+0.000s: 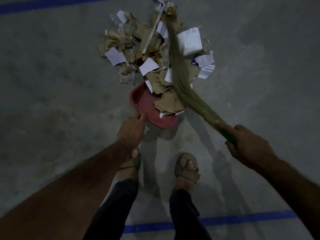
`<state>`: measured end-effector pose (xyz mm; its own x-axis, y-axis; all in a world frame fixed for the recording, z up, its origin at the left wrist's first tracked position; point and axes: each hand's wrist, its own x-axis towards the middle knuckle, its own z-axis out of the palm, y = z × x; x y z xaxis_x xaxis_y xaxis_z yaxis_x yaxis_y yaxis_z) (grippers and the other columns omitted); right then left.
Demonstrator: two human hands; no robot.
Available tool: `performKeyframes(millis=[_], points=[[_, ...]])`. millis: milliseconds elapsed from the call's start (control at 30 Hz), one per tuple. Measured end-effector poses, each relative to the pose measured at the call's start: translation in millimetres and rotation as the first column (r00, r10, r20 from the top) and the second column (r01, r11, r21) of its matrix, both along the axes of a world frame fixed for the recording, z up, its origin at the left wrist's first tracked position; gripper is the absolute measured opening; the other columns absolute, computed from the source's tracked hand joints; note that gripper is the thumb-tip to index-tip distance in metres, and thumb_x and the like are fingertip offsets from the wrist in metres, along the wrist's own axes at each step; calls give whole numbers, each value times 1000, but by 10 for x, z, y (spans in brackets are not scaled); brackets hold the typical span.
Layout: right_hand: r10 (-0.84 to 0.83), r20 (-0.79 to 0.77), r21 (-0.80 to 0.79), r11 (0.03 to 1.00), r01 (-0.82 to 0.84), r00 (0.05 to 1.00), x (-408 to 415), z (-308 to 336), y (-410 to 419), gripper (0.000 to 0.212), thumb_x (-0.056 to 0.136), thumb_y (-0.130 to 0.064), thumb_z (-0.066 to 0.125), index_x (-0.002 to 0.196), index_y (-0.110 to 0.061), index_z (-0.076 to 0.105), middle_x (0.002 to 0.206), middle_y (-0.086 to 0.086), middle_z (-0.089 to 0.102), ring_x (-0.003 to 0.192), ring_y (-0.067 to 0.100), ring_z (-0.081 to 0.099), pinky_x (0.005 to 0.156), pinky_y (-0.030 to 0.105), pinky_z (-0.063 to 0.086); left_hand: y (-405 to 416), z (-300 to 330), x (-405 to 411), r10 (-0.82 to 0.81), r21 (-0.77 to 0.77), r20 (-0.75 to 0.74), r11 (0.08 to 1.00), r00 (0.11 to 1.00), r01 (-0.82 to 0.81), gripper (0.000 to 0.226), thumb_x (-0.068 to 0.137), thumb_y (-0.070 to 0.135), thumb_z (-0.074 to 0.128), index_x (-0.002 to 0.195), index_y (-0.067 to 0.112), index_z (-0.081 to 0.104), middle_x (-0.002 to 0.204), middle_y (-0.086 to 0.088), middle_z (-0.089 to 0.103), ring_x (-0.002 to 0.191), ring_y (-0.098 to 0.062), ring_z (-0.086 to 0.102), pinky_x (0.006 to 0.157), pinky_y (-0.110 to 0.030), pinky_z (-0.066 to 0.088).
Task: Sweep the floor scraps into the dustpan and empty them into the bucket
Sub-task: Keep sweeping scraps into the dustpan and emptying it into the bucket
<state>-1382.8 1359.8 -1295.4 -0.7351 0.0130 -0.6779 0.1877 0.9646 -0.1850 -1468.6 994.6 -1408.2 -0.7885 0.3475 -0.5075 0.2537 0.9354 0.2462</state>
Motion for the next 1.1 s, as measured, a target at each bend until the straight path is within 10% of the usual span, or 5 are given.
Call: performKeyframes(millis=[567, 1100], points=[[-258, 166, -107, 955, 278, 952, 1408, 2123, -896, 59, 98, -32, 48, 150, -38, 19, 104, -4, 45, 70, 17, 58, 58, 34, 51, 44, 2138, 795, 117, 55, -8, 992, 993, -117, 46, 98, 29, 46, 143, 18, 41, 110, -12, 59, 86, -30, 60, 67, -34, 44], [-225, -201, -103, 973, 208, 953, 2079, 4881, -719, 65, 102, -38, 41, 153, -45, 2, 102, -4, 39, 57, 14, 45, 52, 32, 44, 354, 5358, 1281, 226, 152, -298, 970, 927, -187, 41, 101, 20, 51, 142, 16, 43, 100, -8, 54, 74, -24, 53, 57, -37, 47]])
